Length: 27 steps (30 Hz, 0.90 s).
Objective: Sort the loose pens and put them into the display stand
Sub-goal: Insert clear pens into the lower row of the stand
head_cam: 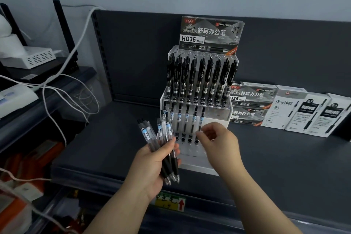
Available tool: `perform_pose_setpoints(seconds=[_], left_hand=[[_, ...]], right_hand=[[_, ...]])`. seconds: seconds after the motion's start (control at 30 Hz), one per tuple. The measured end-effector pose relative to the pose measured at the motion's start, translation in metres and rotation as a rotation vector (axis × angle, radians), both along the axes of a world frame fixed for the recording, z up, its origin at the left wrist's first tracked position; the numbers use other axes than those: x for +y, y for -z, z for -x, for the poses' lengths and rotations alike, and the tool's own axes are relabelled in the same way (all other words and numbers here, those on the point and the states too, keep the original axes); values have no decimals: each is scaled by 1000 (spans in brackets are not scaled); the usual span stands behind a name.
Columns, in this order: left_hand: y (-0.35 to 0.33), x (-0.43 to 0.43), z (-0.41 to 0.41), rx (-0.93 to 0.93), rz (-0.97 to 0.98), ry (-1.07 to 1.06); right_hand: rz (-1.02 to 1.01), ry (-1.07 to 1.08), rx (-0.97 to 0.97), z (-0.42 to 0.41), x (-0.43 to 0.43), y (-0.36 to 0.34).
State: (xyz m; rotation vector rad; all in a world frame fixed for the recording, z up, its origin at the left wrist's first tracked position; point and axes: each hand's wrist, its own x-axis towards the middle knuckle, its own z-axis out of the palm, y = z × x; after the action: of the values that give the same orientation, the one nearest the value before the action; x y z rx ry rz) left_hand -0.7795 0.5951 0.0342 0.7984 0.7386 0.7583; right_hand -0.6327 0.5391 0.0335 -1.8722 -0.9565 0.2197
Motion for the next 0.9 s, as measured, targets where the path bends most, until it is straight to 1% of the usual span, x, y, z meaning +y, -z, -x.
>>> perform_pose_setpoints(seconds=[0.07, 0.13, 0.2, 0.3, 0.37, 0.47, 0.53, 0.6, 0.7, 0.9], left_hand=[[-1, -3, -3, -8, -6, 19], [-3, -5, -6, -26, -10, 53], [-6, -8, -8, -51, -8, 84], [-6, -10, -9, -53, -20, 118], [-5, -10, -10, -43, -12, 116], [-3, -7, -9, -28, 16, 76], [-2, -5, -7, -17, 24, 60], [-1, -5, -5, -7, 33, 54], [-2, -5, -3, -3, 36, 52], [-6, -4, 2, -15, 7, 43]], right_hand=[[-6, -187, 131, 13, -9, -8], [34, -368, 245, 23, -15, -13], [53, -427, 296, 25, -19, -14], [88, -440, 298, 18, -22, -15], [74, -394, 326, 13, -22, -15], [-58, -212, 371, -1, -20, -18], [-156, -66, 353, -12, -16, -18], [-196, 32, 296, -21, -12, -15], [-157, 68, 221, -26, -3, -5], [83, 60, -25, -24, 5, 14]])
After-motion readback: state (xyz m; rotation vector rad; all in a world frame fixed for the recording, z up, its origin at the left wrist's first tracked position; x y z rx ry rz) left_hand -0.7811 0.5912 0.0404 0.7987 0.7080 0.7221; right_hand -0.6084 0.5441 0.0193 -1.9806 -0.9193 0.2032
